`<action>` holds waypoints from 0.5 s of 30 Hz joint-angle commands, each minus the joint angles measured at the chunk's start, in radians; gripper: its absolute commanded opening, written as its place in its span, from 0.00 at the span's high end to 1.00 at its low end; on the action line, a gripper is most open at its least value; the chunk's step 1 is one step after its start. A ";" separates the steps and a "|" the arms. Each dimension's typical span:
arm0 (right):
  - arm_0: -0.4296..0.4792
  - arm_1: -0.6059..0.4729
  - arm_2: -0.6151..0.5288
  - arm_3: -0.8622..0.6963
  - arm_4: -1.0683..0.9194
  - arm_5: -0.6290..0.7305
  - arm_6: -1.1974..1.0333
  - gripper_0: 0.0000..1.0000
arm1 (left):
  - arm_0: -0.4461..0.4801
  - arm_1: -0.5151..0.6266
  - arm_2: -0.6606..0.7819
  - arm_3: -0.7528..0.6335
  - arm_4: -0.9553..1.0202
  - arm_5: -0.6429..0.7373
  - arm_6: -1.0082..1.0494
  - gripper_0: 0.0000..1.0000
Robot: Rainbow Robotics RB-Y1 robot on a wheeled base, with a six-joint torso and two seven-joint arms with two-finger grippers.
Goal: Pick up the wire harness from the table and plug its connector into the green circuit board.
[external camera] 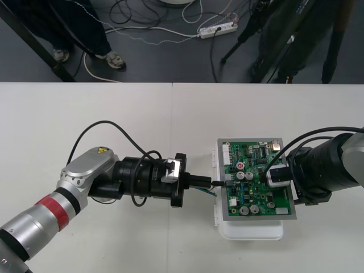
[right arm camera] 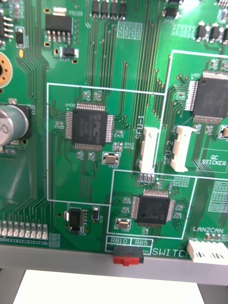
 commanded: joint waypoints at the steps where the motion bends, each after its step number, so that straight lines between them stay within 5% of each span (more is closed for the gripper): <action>1: -0.030 0.001 0.014 -0.018 -0.029 -0.003 -0.052 0.00 | -0.009 -0.038 0.022 -0.032 -0.011 0.029 0.004 1.00; 15: -0.030 0.001 0.014 -0.018 -0.030 -0.003 -0.052 0.00 | -0.017 -0.040 0.022 -0.032 -0.014 0.039 0.003 1.00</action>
